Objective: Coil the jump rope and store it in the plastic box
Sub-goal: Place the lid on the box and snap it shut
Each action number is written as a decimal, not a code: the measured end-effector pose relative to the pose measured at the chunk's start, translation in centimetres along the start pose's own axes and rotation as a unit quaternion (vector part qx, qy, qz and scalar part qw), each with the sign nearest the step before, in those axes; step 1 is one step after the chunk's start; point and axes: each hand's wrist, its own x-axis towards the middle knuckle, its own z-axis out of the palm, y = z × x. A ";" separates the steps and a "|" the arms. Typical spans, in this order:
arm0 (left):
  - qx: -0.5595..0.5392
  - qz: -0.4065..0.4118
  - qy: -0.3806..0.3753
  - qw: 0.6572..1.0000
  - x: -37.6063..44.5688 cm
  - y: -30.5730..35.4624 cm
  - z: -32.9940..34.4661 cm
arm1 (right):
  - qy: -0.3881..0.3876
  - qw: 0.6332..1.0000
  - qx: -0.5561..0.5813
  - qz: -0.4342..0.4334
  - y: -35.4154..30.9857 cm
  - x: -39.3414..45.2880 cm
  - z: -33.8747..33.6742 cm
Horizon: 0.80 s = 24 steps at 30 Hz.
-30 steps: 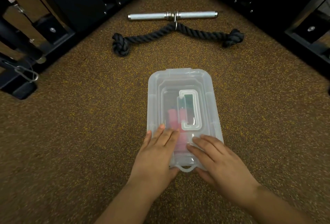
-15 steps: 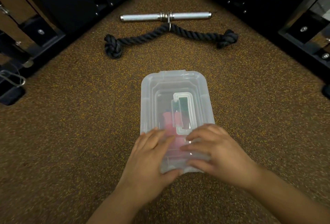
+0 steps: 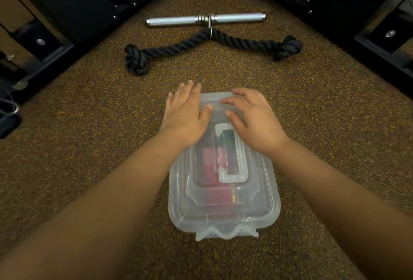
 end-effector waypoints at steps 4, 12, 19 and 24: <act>0.022 -0.076 -0.074 0.994 3.3 -0.4 -1.0 | -0.061 0.992 0.008 0.108 0.2 2.7 -0.5; 0.011 -0.087 -0.097 0.991 3.9 -0.5 -1.1 | -0.275 0.901 0.149 0.301 0.8 7.9 -2.2; 0.010 -0.020 0.044 0.999 2.4 0.0 0.5 | -0.157 0.912 0.290 0.243 2.0 7.0 -0.1; 0.019 0.042 0.058 0.997 2.5 0.1 1.0 | -0.126 0.978 0.130 0.100 1.8 5.8 -0.7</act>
